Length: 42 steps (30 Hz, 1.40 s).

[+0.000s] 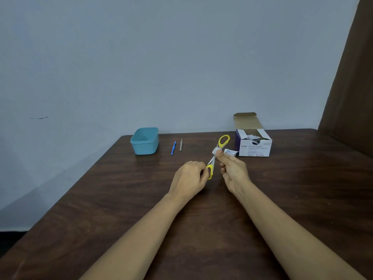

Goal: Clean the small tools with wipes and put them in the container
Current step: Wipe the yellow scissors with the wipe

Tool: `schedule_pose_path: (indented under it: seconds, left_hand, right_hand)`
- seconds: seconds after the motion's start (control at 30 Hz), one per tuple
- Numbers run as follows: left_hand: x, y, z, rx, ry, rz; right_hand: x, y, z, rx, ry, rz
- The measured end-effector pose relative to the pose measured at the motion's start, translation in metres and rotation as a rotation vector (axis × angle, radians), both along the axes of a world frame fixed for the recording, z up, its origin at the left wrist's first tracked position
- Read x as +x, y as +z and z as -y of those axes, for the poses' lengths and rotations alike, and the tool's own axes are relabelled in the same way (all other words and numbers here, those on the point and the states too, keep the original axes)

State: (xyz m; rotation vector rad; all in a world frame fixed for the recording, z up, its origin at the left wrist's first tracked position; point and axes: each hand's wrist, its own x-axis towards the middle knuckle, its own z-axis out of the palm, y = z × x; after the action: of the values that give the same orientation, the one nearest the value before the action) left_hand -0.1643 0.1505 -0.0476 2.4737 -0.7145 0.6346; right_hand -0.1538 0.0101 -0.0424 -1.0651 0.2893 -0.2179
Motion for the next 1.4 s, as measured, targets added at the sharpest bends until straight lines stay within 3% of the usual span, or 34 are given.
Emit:
schedule_pose_path:
  seconds: [0.1, 0.57, 0.8, 1.1, 1.3, 1.4]
  left_hand:
    - [0.001, 0.001, -0.002, 0.005, 0.007, 0.003]
    - [-0.003, 0.002, 0.008, 0.093, -0.036, 0.067]
    - [-0.001, 0.002, 0.005, 0.102, 0.010, 0.070]
    - [-0.005, 0.004, 0.008, 0.152, -0.033, 0.085]
    - [0.000, 0.001, 0.004, 0.123, 0.026, 0.095]
    - [0.001, 0.002, 0.005, 0.130, -0.001, 0.083]
  right_hand:
    - [0.001, 0.001, 0.002, -0.035, 0.052, -0.009]
    - [-0.001, 0.006, 0.009, 0.283, -0.127, 0.021]
    - [-0.001, 0.004, 0.008, 0.135, -0.009, 0.015]
    - [0.001, 0.006, 0.016, 0.362, -0.104, 0.023]
    - [0.000, 0.001, 0.006, 0.087, -0.008, 0.028]
    - [0.000, 0.002, 0.006, 0.129, -0.059, 0.033]
